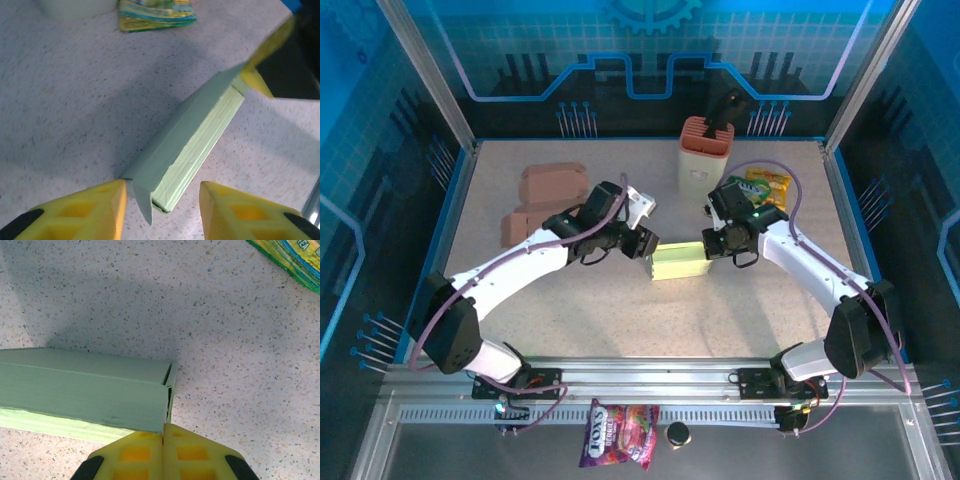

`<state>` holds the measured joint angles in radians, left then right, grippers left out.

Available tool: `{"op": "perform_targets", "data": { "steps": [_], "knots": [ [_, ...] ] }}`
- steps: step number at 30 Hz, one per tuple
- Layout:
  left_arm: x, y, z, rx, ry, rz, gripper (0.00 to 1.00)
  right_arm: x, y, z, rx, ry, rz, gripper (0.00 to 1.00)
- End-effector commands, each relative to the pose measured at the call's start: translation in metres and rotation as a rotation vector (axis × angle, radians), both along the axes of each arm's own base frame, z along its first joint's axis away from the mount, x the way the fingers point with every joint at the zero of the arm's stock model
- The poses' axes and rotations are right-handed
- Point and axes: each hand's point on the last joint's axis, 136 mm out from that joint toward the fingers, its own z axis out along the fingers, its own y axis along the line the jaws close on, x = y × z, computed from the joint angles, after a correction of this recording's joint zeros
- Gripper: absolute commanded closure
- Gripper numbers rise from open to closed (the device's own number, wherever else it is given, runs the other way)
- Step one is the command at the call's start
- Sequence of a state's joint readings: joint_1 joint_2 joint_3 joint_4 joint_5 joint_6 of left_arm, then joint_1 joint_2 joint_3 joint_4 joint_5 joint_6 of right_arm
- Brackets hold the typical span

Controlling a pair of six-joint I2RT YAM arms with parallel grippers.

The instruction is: Fold the paper box

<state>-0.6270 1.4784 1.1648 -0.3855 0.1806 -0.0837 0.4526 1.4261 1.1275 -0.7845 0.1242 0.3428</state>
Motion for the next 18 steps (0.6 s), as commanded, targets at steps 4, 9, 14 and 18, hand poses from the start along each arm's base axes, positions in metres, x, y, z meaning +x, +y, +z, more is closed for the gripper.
{"op": "perform_targets", "data": {
  "steps": [4,9,14,18],
  "knots": [
    [-0.029,0.018,-0.016,0.08,0.24,0.046,0.61,-0.002,0.005,-0.002,-0.005,0.028,-0.01,1.0],
    [-0.023,0.015,-0.023,0.131,0.246,0.025,0.63,-0.002,0.006,0.001,0.0,0.022,-0.006,1.0],
    [-0.021,0.003,-0.032,0.174,0.231,-0.04,0.62,-0.002,0.007,0.004,0.004,0.016,-0.006,1.0],
    [-0.014,0.003,-0.04,0.217,0.22,-0.042,0.62,-0.002,0.007,0.006,0.007,0.014,-0.004,1.0]
  ]
}}
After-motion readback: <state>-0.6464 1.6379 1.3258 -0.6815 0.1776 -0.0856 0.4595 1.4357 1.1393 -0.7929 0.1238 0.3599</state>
